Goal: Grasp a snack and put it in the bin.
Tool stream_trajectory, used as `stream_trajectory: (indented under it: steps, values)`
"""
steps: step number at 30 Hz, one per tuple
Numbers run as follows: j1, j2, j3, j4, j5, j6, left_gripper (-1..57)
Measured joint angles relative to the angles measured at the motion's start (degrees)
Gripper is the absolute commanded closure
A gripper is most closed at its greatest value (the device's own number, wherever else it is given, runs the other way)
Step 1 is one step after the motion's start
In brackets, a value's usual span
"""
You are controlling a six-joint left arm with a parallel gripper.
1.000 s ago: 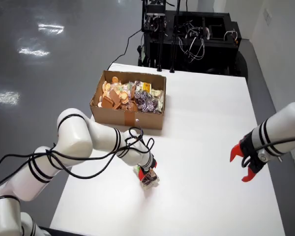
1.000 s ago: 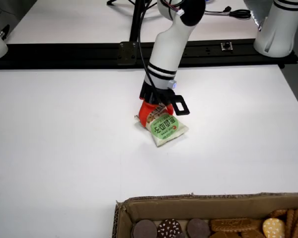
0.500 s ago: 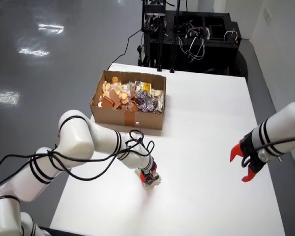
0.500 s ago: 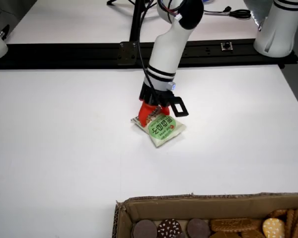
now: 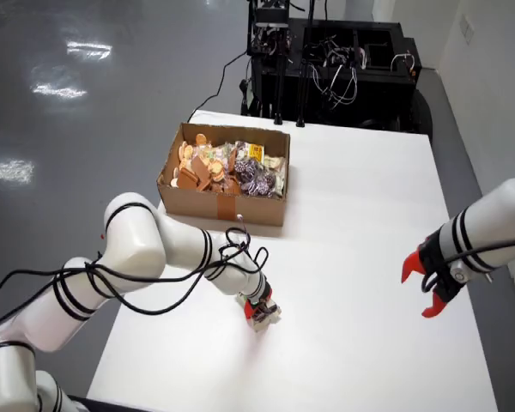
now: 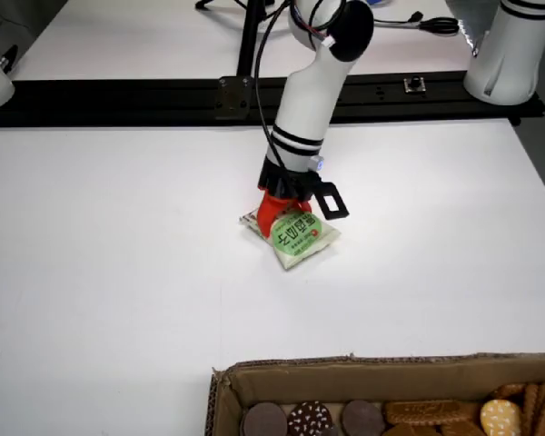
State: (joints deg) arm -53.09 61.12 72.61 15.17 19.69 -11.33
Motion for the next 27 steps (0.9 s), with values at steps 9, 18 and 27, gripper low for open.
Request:
stream_trajectory:
  steps: [9,18,27]
  values:
    - [-0.50,0.04,-0.31,0.04,1.74,-1.19,40.3]
    - [-1.29,-1.28,-0.71,0.10,3.64,-1.72,44.5]
    - [-1.72,-3.09,-0.82,0.22,5.39,-1.92,51.1]
